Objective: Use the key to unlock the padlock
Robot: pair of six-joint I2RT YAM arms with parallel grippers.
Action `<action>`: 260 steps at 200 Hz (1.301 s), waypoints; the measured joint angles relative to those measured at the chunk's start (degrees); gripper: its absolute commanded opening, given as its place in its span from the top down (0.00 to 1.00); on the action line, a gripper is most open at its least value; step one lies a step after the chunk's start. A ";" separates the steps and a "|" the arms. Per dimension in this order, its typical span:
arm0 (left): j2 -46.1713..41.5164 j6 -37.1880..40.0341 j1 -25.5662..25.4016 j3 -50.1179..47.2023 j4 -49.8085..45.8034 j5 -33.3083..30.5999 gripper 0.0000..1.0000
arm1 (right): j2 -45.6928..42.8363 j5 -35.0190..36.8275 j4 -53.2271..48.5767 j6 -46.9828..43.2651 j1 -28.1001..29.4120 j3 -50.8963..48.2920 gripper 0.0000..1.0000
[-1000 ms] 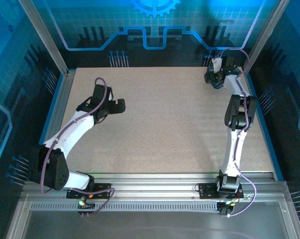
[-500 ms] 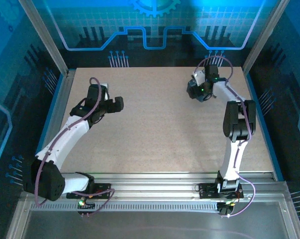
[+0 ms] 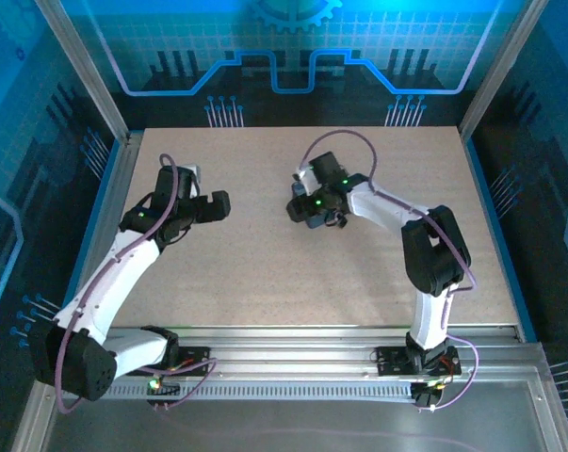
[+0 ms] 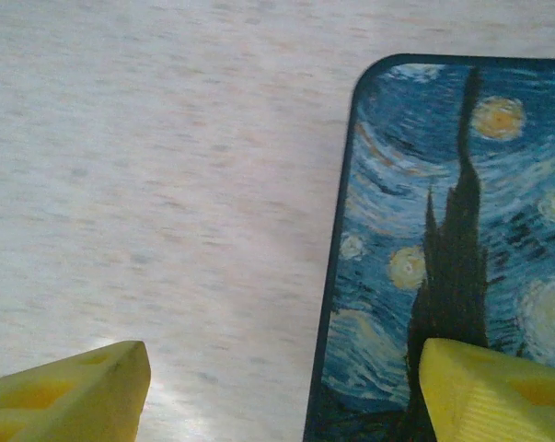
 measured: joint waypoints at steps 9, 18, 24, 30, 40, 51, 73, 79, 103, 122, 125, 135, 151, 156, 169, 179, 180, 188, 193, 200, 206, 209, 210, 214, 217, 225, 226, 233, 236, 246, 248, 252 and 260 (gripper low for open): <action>-0.22 -1.01 0.00 -0.59 -0.17 0.66 0.02 | 0.00 -1.40 1.11 2.75 1.64 -0.33 0.22; -0.37 -2.19 -0.02 -1.36 -0.26 1.31 0.02 | -0.02 -3.08 2.21 5.33 2.62 -0.48 0.22; -0.42 -2.86 -0.04 -1.95 -0.33 1.81 0.02 | -0.02 -4.28 2.71 7.02 3.04 -0.52 0.21; -0.42 -3.54 -0.07 -2.43 -0.37 2.21 0.02 | -0.02 -5.29 3.02 8.48 3.17 -0.52 0.21; -0.44 -4.66 -0.22 -3.19 -0.37 2.84 0.02 | -0.09 -6.47 3.19 10.25 3.08 -0.52 0.20; -0.46 -5.68 -0.52 -3.85 -0.33 3.48 0.03 | -0.33 -7.34 2.99 11.69 2.51 -0.50 0.20; -0.44 -7.37 -1.07 -4.48 -0.33 4.33 0.03 | -1.62 -7.74 0.68 12.92 0.22 -0.50 0.19; -0.37 -7.89 -1.18 -4.55 -0.31 4.42 0.03 | -2.32 -7.67 0.00 13.09 -0.96 -0.50 0.19; 0.28 -9.62 -1.18 -4.59 -0.31 4.48 0.03 | -5.40 -7.08 -1.29 13.07 -7.08 -0.98 0.18; 1.38 -10.71 -1.18 -4.70 -0.31 4.46 0.03 | -7.28 -6.01 -1.57 12.79 -12.33 -2.47 0.18; 1.60 -10.97 -1.18 -4.70 -0.31 4.44 0.03 | -7.39 -5.66 -1.66 12.63 -13.03 -2.73 0.18; 2.34 -11.34 -1.18 -4.70 -0.31 4.44 0.03 | -7.39 -5.11 -1.88 12.35 -14.84 -3.50 0.18; 3.32 -11.78 -1.18 -4.70 -0.31 4.46 0.03 | -7.17 -4.61 -2.84 11.52 -16.41 -4.63 0.20; 3.52 -11.87 -1.18 -4.70 -0.31 4.46 0.03 | -6.95 -4.59 -3.21 11.32 -16.57 -4.68 0.21; 3.74 -12.41 -1.18 -4.68 -0.33 4.46 0.03 | -6.10 -4.74 -3.28 10.73 -16.63 -4.68 0.24; 3.74 -12.63 -1.18 -4.68 -0.33 4.44 0.03 | -5.20 -5.25 -3.30 10.43 -16.61 -4.68 0.28; 3.74 -12.66 -1.18 -4.68 -0.33 4.44 0.03 | -5.11 -5.31 -3.28 10.38 -16.61 -4.68 0.28; 3.74 -12.76 -1.18 -4.66 -0.39 4.44 0.03 | -4.33 -5.70 -3.26 10.49 -16.63 -4.68 0.30; 3.74 -12.79 -1.18 -4.61 -0.57 4.44 0.03 | -3.80 -5.99 -3.26 10.51 -16.63 -4.68 0.32; 3.74 -12.81 -1.18 -4.55 -0.87 4.44 0.03 | -3.30 -6.29 -3.21 10.71 -16.61 -4.70 0.33; 3.74 -12.81 -1.18 -4.48 -1.14 4.44 0.03 | -3.02 -6.67 -2.99 11.10 -16.57 -4.90 0.34; 3.74 -12.81 -1.18 -4.46 -1.29 4.44 0.03 | -2.95 -6.75 -2.80 11.28 -16.50 -5.05 0.35; 3.74 -12.81 -1.18 -4.44 -1.29 4.44 0.03 | -2.95 -6.86 -2.71 11.45 -16.50 -5.14 0.36; 3.74 -12.81 -1.18 -4.44 -1.36 4.44 0.03 | -2.95 -6.99 -2.51 11.43 -16.41 -5.40 0.37; 3.74 -12.81 -1.18 -4.44 -1.44 4.44 0.03 | -2.95 -7.15 -2.38 11.78 -16.39 -5.60 0.37; 3.74 -12.81 -1.18 -4.44 -1.60 4.44 0.03 | -2.95 -7.34 -2.05 12.22 -16.09 -6.10 0.40; 3.74 -12.81 -1.18 -4.44 -1.64 4.44 0.03 | -2.95 -7.34 -2.01 12.17 -16.06 -6.14 0.40; 3.74 -12.81 -1.18 -4.44 -1.77 4.42 0.03 | -2.95 -7.43 -1.75 12.68 -15.80 -6.60 0.41; 3.74 -12.81 -1.18 -4.44 -1.86 4.42 0.03 | -2.95 -7.52 -1.46 13.14 -15.69 -6.86 0.41; 3.74 -12.81 -1.18 -4.44 -2.05 4.42 0.03 | -3.21 -7.87 -0.37 14.10 -15.34 -7.56 0.41; 3.74 -12.81 -1.18 -4.44 -2.10 4.42 0.03 | -3.28 -7.91 -0.09 14.32 -15.23 -7.72 0.41; 3.74 -12.81 -1.18 -4.44 -2.21 4.39 0.03 | -3.50 -8.07 0.61 14.91 -15.10 -8.28 0.42; 3.74 -12.81 -1.18 -4.37 -2.54 4.31 0.03 | -4.07 -8.31 1.90 15.98 -14.73 -9.51 0.43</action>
